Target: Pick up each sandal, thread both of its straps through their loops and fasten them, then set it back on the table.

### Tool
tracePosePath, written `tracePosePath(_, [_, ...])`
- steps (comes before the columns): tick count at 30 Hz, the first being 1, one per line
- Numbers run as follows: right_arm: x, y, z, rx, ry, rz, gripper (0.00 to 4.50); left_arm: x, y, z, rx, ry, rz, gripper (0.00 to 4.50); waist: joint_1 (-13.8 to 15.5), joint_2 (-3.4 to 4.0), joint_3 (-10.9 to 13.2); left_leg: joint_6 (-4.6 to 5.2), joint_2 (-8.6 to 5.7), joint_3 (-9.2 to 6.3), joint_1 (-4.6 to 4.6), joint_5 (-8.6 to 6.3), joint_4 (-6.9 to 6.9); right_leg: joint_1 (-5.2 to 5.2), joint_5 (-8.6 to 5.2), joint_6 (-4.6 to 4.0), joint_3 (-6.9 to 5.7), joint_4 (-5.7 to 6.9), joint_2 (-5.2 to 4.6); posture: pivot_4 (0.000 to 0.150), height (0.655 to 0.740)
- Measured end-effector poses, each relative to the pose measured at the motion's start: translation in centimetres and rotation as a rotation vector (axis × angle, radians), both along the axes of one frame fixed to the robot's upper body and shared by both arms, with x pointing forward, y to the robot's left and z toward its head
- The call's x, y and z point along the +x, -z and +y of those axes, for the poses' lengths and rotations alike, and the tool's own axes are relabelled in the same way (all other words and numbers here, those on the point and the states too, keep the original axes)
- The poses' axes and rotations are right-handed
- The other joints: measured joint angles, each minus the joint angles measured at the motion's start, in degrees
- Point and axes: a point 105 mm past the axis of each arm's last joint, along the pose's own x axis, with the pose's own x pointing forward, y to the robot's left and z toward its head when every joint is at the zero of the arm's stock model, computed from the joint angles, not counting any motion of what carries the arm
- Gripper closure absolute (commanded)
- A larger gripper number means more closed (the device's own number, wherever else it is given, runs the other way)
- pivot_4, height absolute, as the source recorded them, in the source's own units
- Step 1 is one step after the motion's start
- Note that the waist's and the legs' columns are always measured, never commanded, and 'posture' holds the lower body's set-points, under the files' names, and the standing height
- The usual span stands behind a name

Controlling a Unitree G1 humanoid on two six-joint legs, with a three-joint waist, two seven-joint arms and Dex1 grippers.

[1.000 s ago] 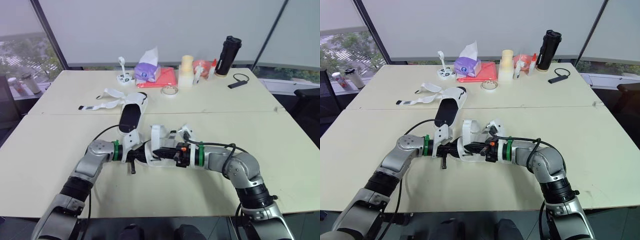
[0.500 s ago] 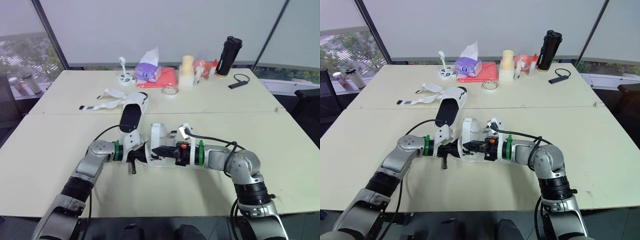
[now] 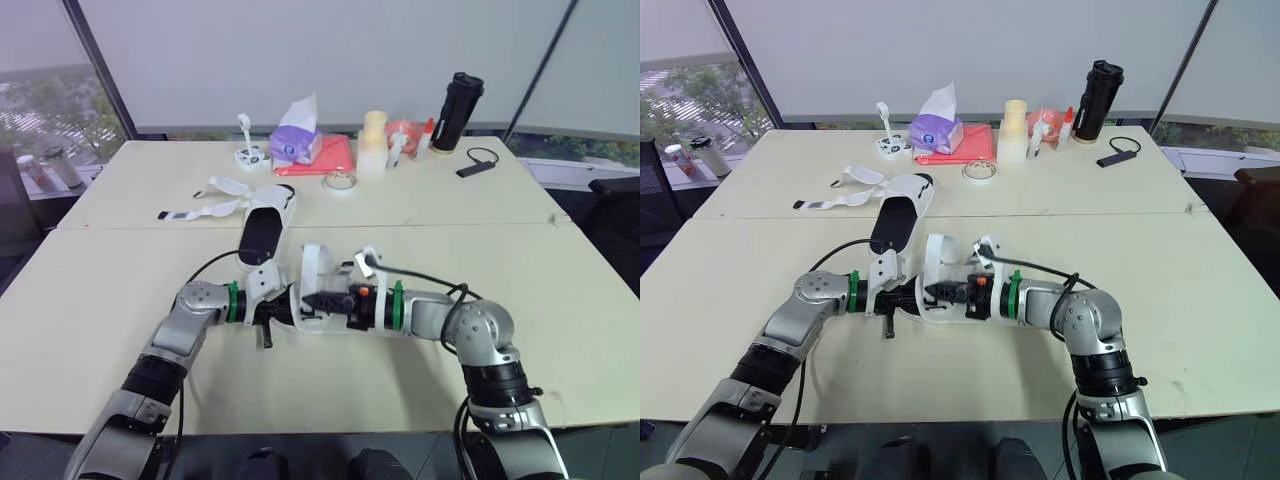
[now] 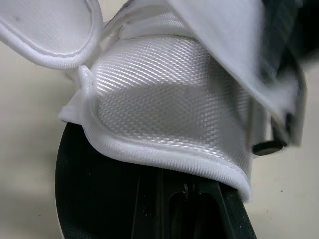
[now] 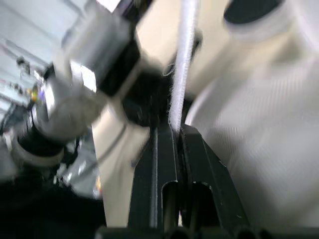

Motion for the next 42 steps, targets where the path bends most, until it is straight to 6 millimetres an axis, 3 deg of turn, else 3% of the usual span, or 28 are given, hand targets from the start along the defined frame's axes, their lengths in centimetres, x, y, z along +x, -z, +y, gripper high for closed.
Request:
tracePosePath(3, [0.5,-0.8,-0.2,0.027,0.021,-0.015,4.43,0.0,0.0,0.0,-0.001,0.002,-0.001,4.50,0.0,0.00,0.0,0.00,0.00,-0.01,-0.03,0.00,0.00,-0.01,0.00,0.00,0.00,-0.03,-0.01,0.150,0.7400])
tracePosePath(9, [-0.1,1.1,-0.3,-0.003,0.015,0.040,4.43,-0.1,0.0,0.0,-0.002,0.000,0.000,4.50,0.0,0.00,0.0,0.00,0.00,0.00,-0.04,0.00,-0.01,-0.02,0.00,0.00,0.00,-0.03,-0.02,0.150,0.7400])
tracePosePath(21, [-2.1,1.9,-0.3,0.014,-0.039,0.116,4.43,-0.1,0.1,0.0,-0.003,-0.005,-0.002,4.50,-0.1,0.00,0.0,0.00,0.01,-0.02,-0.04,0.00,0.00,-0.02,0.00,0.00,0.00,-0.03,-0.02,0.150,0.7400])
tracePosePath(30, [-1.6,2.3,-0.4,-0.033,-0.015,0.076,4.43,-0.1,0.1,-0.1,-0.004,-0.006,-0.001,4.50,-0.1,0.00,0.0,0.00,0.00,-0.01,-0.03,0.00,0.00,-0.01,0.00,0.00,0.00,-0.04,-0.01,0.150,0.7400])
tracePosePath(36, [-0.4,-0.3,-0.9,0.041,0.015,0.027,4.43,-0.1,0.1,-0.1,-0.004,-0.006,-0.001,4.50,0.0,0.00,0.0,0.00,0.00,-0.02,-0.03,0.00,-0.01,-0.01,0.00,0.00,0.00,-0.05,-0.02,0.150,0.7400])
tracePosePath(42, [-0.8,1.2,-0.9,0.016,0.012,0.070,4.43,-0.1,0.1,-0.1,-0.005,-0.006,-0.001,4.50,0.0,0.00,0.0,0.00,0.00,-0.01,-0.05,0.00,-0.01,-0.02,0.00,0.00,0.00,-0.05,-0.03,0.150,0.7400])
